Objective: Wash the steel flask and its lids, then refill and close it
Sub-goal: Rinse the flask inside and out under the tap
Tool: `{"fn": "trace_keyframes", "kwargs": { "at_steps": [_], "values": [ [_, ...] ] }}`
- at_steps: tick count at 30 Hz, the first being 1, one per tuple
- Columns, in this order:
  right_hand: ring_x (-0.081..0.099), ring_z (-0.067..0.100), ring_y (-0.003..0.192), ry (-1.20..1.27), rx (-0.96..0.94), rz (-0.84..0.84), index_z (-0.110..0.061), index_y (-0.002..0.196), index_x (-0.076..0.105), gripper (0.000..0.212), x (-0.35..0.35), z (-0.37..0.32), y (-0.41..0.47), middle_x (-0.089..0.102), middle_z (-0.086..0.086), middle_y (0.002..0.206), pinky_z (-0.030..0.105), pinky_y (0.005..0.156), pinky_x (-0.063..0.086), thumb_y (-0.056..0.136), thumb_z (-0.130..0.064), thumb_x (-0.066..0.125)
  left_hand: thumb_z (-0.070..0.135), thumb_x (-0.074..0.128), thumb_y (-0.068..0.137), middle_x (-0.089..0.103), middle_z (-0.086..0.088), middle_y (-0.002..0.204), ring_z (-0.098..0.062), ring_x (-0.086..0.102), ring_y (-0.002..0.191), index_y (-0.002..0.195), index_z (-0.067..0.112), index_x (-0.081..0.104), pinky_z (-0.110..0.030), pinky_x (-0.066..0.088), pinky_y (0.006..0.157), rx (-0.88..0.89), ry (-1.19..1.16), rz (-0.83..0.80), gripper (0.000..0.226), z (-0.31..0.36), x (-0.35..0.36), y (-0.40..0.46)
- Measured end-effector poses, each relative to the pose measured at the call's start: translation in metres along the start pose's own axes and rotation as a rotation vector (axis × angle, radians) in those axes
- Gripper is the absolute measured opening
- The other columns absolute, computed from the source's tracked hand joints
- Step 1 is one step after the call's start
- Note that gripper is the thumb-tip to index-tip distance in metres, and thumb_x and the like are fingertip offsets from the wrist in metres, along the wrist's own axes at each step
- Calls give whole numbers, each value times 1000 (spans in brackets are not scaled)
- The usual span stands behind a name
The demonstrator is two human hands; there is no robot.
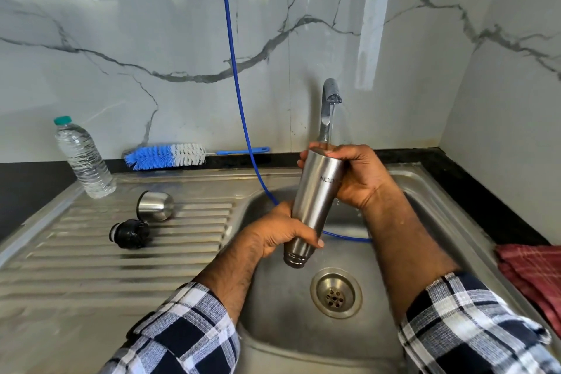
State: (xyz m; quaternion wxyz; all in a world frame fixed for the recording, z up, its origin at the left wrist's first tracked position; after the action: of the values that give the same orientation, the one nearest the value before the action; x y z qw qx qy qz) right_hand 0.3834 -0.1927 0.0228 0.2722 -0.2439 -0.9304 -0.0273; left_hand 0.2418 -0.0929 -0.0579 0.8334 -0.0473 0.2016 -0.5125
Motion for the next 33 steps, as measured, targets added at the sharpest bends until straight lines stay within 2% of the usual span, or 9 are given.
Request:
{"fn": "trace_keyframes", "kwargs": {
  "at_steps": [2,6,8,12,19,22,27,29,33],
  "values": [
    [70,41,122,-84,23,44,-1,122,71,40,-1,-6,-1,74,24,122,55,105,55,83,-5,76,14,101,50,72,-5,115,-24,71,106,128,17,58,-48,62,97,-14,85,71,89,5,2,-2],
    [75,36,112,-211,52,136,-2,122,68,51,1,-12,-2,79,18,114,55,103,58,79,-20,90,10,99,59,64,5,105,-12,65,96,117,25,50,-37,60,86,8,163,135,77,14,9,-4],
    [77,35,106,-159,59,163,-2,116,70,38,3,-12,2,79,18,111,51,99,60,86,-19,85,8,98,62,63,9,101,-8,63,92,118,25,51,-33,58,79,28,151,148,75,15,11,-4],
    [76,34,109,-13,105,144,-1,108,73,17,8,-13,7,78,21,113,46,97,59,98,-15,68,8,100,59,66,7,110,-14,65,102,136,19,57,-37,60,88,74,131,209,89,14,8,-3],
    [68,33,127,73,-63,75,7,136,64,42,16,-11,5,74,20,129,52,112,50,98,-9,59,-2,94,57,73,-2,109,-21,71,100,126,20,62,-34,61,75,45,-85,285,79,15,4,-3],
    [64,35,131,30,-42,53,3,132,69,45,11,-7,9,71,19,135,55,111,50,89,-8,73,-5,92,60,72,-3,108,-20,71,94,116,25,59,-29,59,63,11,-106,270,72,16,6,-4],
    [69,31,107,-239,-16,164,-11,116,75,51,6,-6,9,74,11,111,49,97,60,69,-16,95,6,98,54,71,0,106,-20,70,98,116,26,60,-41,64,84,34,82,272,75,14,8,-1],
    [72,31,101,-252,-15,210,-8,113,77,58,7,-10,10,77,12,106,48,91,63,62,-28,99,8,99,56,69,3,109,-21,68,105,127,23,61,-41,62,90,73,130,276,82,16,10,0],
    [76,30,94,-169,-8,181,-3,103,74,28,9,-23,4,79,14,97,49,97,61,82,-17,86,10,100,57,65,7,112,-18,64,106,139,21,58,-33,55,84,151,195,294,93,21,5,-3]
  ]
}}
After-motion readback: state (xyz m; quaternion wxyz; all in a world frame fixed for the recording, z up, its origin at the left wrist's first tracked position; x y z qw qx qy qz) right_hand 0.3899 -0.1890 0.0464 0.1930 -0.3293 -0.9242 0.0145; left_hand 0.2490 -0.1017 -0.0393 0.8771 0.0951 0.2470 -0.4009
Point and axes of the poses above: each hand's wrist, its own y-axis towards the middle knuckle, its own x-axis out of the palm, z = x × y, the point moved 3 cm from there along y, towards the middle knuckle
